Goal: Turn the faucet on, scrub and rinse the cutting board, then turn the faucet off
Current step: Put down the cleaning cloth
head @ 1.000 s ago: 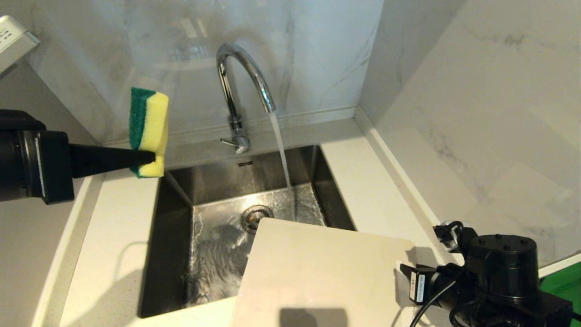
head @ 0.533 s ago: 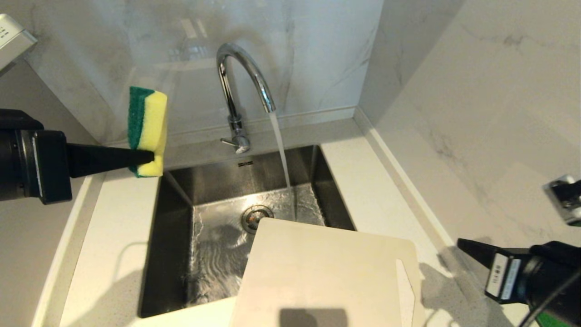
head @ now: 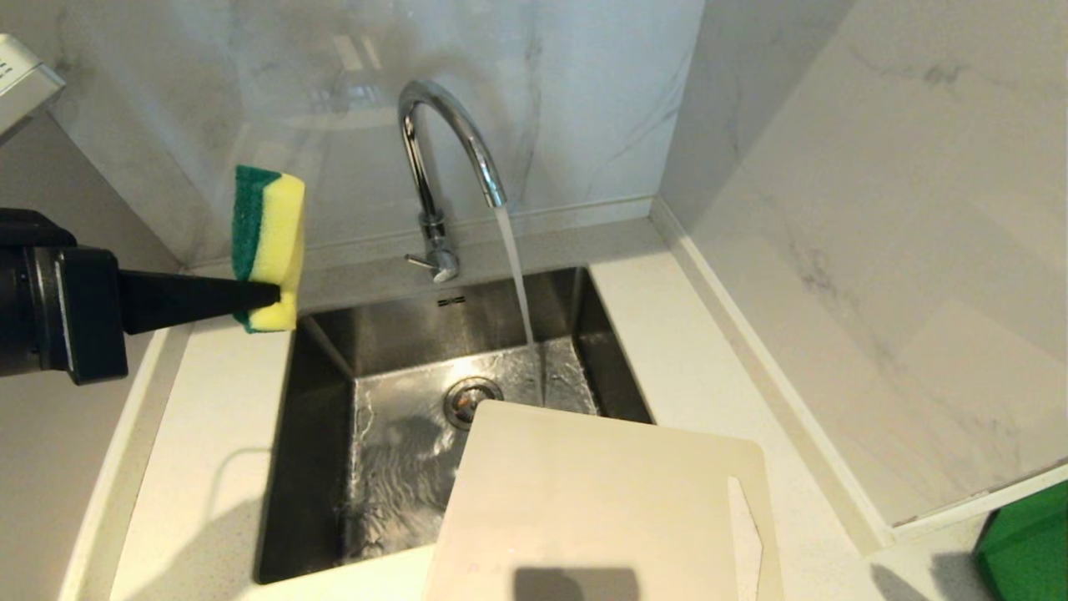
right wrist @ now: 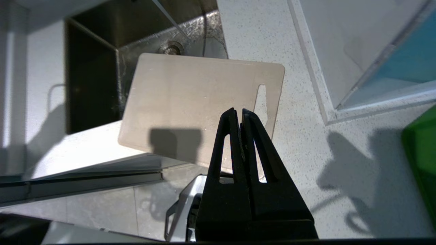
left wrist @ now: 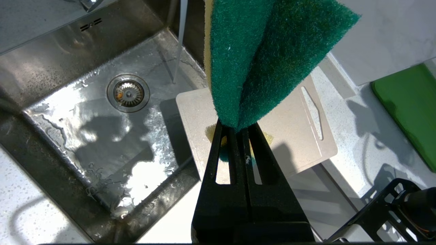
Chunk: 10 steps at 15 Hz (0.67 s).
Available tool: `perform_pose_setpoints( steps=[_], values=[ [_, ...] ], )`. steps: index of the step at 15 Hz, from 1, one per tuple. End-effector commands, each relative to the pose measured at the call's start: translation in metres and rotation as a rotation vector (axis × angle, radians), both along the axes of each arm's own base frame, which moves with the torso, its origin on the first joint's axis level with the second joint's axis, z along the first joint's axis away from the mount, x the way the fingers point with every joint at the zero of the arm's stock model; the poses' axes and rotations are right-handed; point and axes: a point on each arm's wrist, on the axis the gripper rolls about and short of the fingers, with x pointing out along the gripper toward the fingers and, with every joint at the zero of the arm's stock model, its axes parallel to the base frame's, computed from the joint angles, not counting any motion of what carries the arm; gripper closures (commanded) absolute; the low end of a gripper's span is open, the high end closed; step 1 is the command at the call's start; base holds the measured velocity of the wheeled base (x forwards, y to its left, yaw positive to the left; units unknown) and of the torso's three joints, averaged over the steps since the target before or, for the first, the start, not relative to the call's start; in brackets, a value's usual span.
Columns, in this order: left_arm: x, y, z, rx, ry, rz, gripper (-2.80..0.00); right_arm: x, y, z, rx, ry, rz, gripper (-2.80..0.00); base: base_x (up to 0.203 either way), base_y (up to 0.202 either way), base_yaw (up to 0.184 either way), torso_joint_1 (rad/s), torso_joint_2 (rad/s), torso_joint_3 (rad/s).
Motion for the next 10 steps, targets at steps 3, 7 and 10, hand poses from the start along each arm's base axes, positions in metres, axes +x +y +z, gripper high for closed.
perform_pose_setpoints(
  steps=[3,7,10],
  values=[
    [0.0,0.0,0.0,0.0,0.0,0.001,0.0,-0.061,-0.017,0.0,0.059,-0.062,-0.006,0.0,0.0,0.0,0.0,0.0,0.0,0.0],
    [-0.003,0.002,0.001,0.001,-0.002,0.003,0.0,-0.083,-0.022,-0.013,0.061,-0.063,-0.015,0.0,0.0,0.0,0.0,0.0,0.0,0.0],
    [-0.004,0.003,0.002,-0.003,-0.006,0.003,0.0,-0.098,-0.022,-0.023,0.106,-0.053,-0.057,0.0,0.0,0.0,0.0,0.0,0.0,0.0]
  ],
)
